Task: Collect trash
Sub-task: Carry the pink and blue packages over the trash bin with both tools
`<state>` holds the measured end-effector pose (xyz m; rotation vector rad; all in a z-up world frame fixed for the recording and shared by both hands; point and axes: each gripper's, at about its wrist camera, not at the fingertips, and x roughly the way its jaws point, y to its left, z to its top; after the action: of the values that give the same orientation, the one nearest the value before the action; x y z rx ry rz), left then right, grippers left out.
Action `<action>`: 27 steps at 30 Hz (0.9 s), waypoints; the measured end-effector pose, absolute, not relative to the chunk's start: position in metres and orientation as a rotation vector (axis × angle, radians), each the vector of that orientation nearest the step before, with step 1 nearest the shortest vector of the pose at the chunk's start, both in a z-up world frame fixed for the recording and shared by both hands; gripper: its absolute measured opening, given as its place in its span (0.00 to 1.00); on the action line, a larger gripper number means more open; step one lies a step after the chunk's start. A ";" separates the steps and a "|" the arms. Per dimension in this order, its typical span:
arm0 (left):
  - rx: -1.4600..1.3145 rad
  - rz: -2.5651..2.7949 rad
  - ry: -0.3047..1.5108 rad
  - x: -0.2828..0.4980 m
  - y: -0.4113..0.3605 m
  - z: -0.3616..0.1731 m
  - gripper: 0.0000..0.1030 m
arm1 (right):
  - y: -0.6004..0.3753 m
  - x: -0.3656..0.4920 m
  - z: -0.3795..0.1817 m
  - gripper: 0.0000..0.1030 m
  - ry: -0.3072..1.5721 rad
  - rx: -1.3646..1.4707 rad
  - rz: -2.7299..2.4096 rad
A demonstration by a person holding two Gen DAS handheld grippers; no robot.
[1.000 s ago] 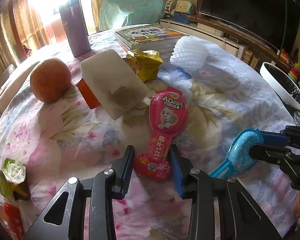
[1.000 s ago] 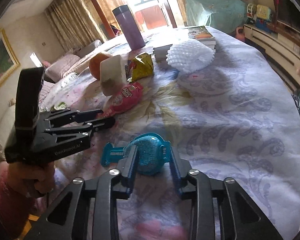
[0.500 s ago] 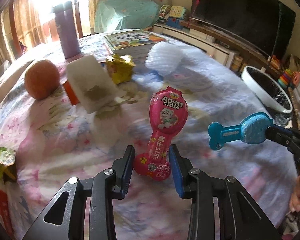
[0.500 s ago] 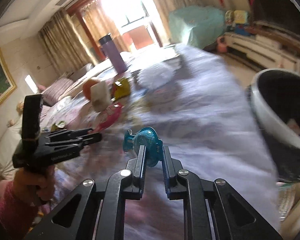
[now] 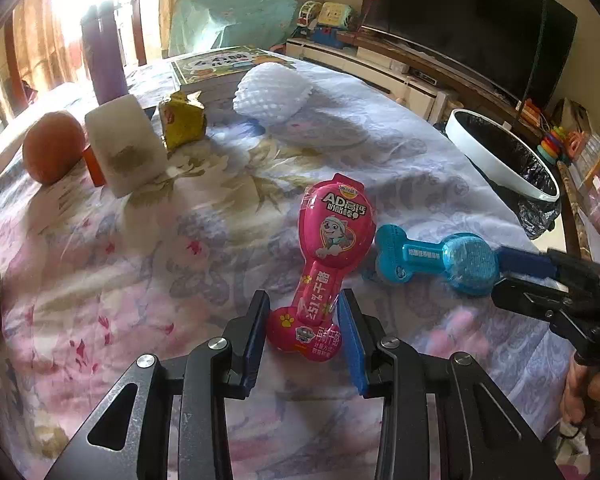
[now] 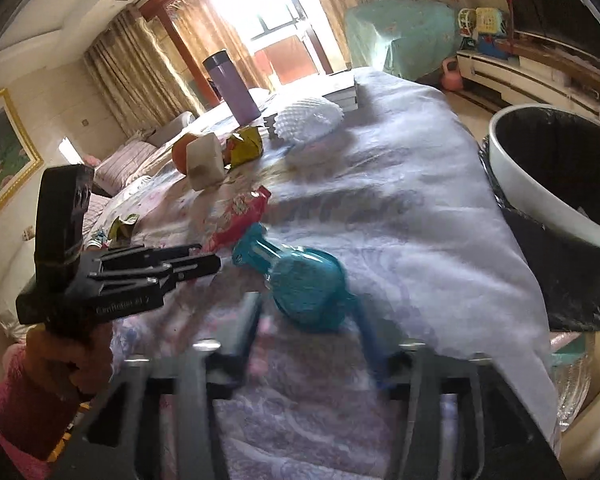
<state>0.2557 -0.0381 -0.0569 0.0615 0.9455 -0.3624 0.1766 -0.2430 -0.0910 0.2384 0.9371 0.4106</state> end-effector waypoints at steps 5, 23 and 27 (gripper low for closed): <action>0.043 -0.351 0.947 0.255 -0.036 -0.056 0.33 | -0.235 0.186 -0.089 0.75 0.936 0.179 0.413; 0.034 -0.373 0.936 0.257 -0.047 -0.051 0.33 | -0.223 0.191 -0.093 0.42 0.975 0.004 0.389; 0.040 -0.397 0.926 0.258 -0.060 -0.047 0.33 | -0.248 0.187 -0.086 0.41 0.949 0.087 0.324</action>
<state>0.2579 -0.0596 -0.0469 0.0399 0.9262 -0.3974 0.1867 -0.2485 -0.0860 0.0873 0.9489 0.3243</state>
